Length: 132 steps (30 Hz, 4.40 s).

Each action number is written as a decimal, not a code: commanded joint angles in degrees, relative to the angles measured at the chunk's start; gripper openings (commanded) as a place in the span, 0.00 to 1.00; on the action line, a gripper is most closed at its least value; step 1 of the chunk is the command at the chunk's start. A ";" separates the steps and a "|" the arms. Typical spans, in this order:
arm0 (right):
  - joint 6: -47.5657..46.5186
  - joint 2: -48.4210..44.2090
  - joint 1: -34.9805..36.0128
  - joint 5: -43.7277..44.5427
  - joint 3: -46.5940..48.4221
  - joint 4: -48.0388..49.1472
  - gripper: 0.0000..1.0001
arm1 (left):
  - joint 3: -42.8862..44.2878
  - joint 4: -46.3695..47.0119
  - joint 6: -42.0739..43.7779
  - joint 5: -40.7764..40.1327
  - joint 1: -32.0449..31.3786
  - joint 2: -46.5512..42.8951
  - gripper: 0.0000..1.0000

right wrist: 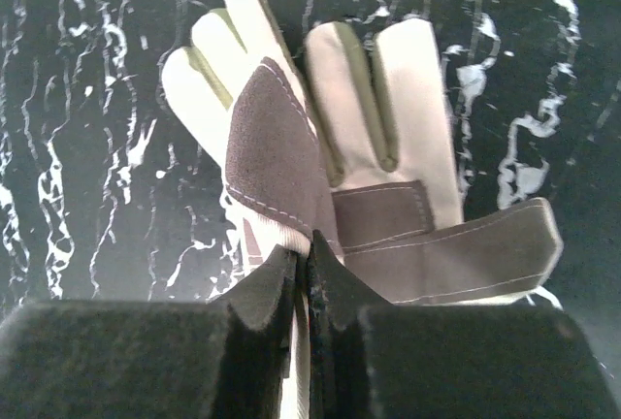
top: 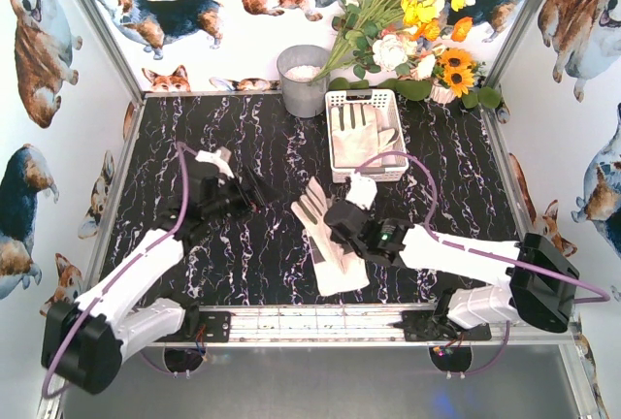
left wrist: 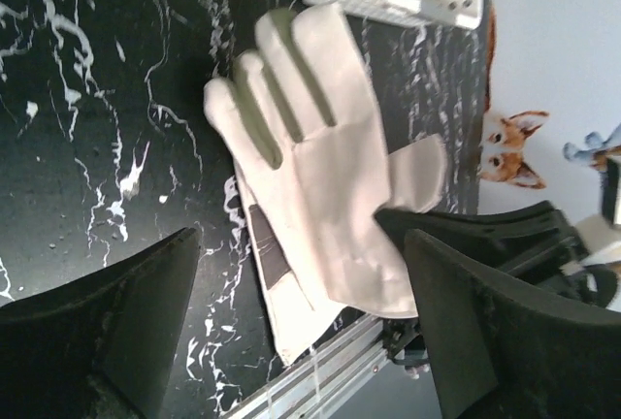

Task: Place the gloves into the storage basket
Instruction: Pair the glove with the glove.

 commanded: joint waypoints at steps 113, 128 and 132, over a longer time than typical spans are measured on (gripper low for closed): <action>-17.61 -26.61 -26.52 -29.34 -18.09 -4.92 0.00 | 8.91 10.14 12.00 -8.95 -14.90 31.34 0.00; -17.80 -24.00 -26.50 -30.61 -19.82 -1.54 0.00 | 3.94 13.97 10.46 -10.70 -15.44 32.26 0.00; -17.70 -23.37 -26.47 -31.33 -20.05 -1.36 0.00 | 3.85 14.56 10.72 -11.20 -15.48 33.22 0.00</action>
